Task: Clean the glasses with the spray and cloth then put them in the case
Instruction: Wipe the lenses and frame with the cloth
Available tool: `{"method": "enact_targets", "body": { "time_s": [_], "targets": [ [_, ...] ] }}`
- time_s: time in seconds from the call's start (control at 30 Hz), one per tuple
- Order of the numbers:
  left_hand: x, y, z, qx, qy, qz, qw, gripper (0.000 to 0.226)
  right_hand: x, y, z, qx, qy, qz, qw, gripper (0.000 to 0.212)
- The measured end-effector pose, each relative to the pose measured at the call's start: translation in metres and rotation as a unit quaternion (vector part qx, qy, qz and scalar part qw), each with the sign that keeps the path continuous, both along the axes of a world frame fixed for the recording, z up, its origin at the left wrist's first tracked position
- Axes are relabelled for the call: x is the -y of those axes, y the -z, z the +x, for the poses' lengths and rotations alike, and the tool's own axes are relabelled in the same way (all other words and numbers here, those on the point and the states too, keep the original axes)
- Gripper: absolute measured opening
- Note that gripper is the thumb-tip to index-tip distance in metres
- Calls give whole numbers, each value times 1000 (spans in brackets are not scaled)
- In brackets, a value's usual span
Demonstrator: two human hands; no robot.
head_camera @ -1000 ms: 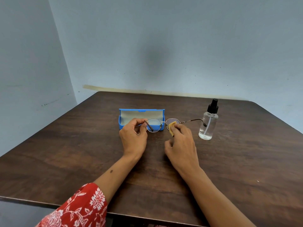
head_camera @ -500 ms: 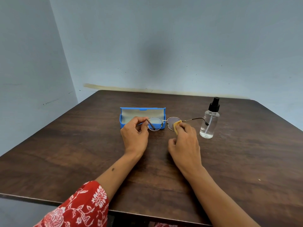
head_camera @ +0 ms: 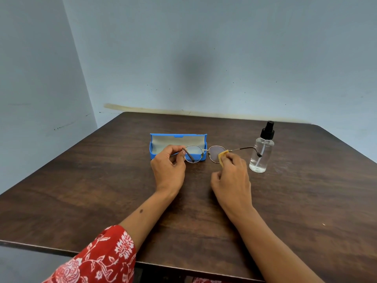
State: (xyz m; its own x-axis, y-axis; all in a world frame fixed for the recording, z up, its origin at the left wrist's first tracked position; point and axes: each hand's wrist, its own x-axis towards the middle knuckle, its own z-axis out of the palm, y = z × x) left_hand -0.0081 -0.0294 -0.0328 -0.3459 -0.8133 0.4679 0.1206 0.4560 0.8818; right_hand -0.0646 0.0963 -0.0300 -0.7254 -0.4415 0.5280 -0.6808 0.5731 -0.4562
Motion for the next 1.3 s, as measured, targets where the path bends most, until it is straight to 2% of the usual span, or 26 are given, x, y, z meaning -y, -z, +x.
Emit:
{"method": "enact_targets", "body": {
  "time_s": [0.17,0.33,0.5,0.63,0.77,0.93,1.07,1.13,1.2,1.3],
  "targets": [
    [0,-1,0,-2,-6,-6,1000,13,2,1,2,-18,-49,7,999,38],
    [0,0,-1,-5,2,2,1000,13,0,1,-2,-5,4,0,1000,37],
    [1,0,-1,-4,2,4,1000,12,2,0,1,-22,-49,3,999,39],
    [-1,0,0,-1,3,1,1000,12,-1,0,-2,-1,3,2,1000,38],
    [-1,-2,1,1,0,-7,1000,12,1,1,0,-20,-55,-4,998,41],
    [-3,-2,1,4,-1,-4,1000,11,0,1,-3,-2,-11,-22,1000,36],
    [-2,-2,0,-1,-2,-3,1000,11,2,4,-1,-27,-63,-29,997,45],
    [-2,-2,0,-3,-3,-5,1000,11,2,5,-3,-26,-57,-35,997,45],
    [-2,-2,0,-3,-4,-2,1000,10,0,5,-7,-9,-30,-61,998,41],
    [0,-1,-1,-14,2,18,1000,11,-4,2,-13,34,-1,-164,986,34]
  ]
}}
